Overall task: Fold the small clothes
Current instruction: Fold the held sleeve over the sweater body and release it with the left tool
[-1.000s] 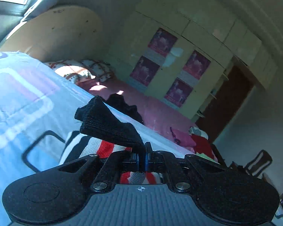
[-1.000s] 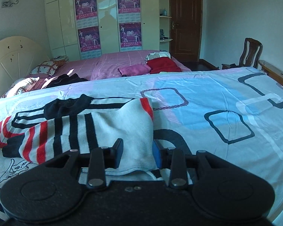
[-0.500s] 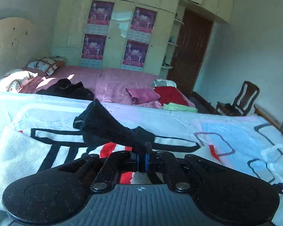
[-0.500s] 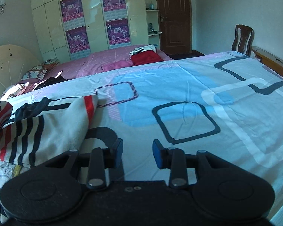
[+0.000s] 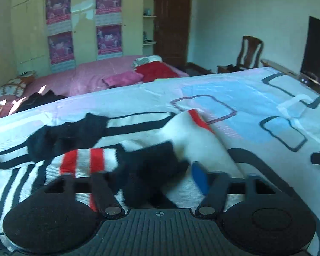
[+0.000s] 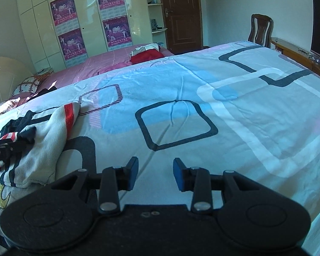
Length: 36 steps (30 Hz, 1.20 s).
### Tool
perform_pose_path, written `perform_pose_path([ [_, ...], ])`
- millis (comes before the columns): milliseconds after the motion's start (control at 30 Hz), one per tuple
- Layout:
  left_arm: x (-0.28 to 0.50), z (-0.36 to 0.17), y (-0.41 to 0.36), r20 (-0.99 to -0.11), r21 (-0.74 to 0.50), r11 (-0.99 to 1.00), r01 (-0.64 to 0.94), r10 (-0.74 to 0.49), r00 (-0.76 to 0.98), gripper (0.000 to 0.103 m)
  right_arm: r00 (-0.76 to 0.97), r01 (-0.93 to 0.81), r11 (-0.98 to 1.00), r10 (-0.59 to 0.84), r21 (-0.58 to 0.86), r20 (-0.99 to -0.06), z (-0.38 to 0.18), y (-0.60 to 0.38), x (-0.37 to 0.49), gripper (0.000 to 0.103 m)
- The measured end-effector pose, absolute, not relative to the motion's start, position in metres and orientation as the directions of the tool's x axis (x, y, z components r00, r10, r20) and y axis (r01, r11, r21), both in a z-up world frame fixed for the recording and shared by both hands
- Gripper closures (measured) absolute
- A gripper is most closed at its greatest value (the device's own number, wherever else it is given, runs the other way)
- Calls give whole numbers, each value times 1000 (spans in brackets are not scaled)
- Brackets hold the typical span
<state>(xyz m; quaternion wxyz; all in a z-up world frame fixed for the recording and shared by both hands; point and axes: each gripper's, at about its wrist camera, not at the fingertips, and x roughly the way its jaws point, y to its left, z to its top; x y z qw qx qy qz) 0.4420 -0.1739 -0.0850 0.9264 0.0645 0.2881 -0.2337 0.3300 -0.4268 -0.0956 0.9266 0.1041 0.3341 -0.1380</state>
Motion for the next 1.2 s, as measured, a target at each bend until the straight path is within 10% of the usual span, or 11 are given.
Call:
perform_pose_path([
  [233,383,-60,-86,-470,13,947,320,-276,838,25,797,214,958,-58,191,-602,-76,-380,355,64],
  [533,363,-105,73,-555,175,984,9,91,827,26,775,44,938,186,344,-604,-96,-283,415,57],
  [867,390,-112,95,-557,117,993,-15,78,827,26,740,149,875,210,461,-639,-120,-259,450,55],
  [933,395,-112,104,-572,66,997,-47,77,817,26,743,161,884,185,439,-643,-120,-253,454,61],
  [1000,399,-117,110,-594,43,997,-69,81,800,26,731,148,900,180,411,-658,-119,-245,459,89],
  [1200,398,-123,129,-589,-51,987,-152,93,803,25,794,23,932,203,362,-573,-89,-219,445,95],
])
